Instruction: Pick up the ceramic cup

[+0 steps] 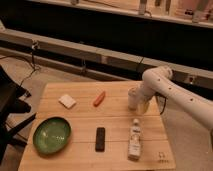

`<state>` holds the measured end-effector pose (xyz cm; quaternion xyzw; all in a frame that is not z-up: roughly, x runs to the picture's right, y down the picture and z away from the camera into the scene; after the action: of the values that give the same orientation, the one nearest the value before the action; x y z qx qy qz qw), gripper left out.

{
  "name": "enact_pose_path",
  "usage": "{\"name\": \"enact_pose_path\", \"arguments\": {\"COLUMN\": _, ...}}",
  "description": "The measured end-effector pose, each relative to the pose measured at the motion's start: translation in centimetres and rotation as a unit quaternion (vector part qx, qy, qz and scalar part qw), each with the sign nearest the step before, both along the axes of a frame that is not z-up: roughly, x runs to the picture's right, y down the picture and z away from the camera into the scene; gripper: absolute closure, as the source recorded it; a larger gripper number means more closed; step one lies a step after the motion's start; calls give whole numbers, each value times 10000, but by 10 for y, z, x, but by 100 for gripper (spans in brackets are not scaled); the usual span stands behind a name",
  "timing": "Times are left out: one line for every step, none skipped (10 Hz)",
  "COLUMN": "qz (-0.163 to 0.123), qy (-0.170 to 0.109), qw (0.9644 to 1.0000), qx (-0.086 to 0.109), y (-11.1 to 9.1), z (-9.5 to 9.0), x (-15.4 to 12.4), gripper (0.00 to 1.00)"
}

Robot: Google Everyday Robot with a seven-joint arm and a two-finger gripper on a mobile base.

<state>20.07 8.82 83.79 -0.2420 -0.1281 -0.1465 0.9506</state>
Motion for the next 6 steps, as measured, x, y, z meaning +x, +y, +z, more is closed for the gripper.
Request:
{"name": "enact_pose_path", "arguments": {"qz": -5, "qy": -4, "qw": 10000, "qx": 10, "y": 0, "z": 0, "x": 0, "gripper": 22}}
{"name": "enact_pose_path", "arguments": {"qz": -7, "qy": -5, "qw": 10000, "qx": 18, "y": 0, "z": 1, "x": 0, "gripper": 30}}
{"name": "enact_pose_path", "arguments": {"qz": -10, "qy": -7, "qw": 10000, "qx": 26, "y": 0, "z": 1, "x": -1, "gripper": 39}}
{"name": "enact_pose_path", "arguments": {"qz": -14, "qy": -9, "qw": 10000, "qx": 34, "y": 0, "z": 1, "x": -1, "gripper": 49}}
{"name": "enact_pose_path", "arguments": {"qz": -18, "qy": -12, "qw": 10000, "qx": 42, "y": 0, "z": 1, "x": -1, "gripper": 54}}
{"name": "enact_pose_path", "arguments": {"qz": -30, "qy": -16, "qw": 10000, "qx": 53, "y": 0, "z": 1, "x": -2, "gripper": 54}}
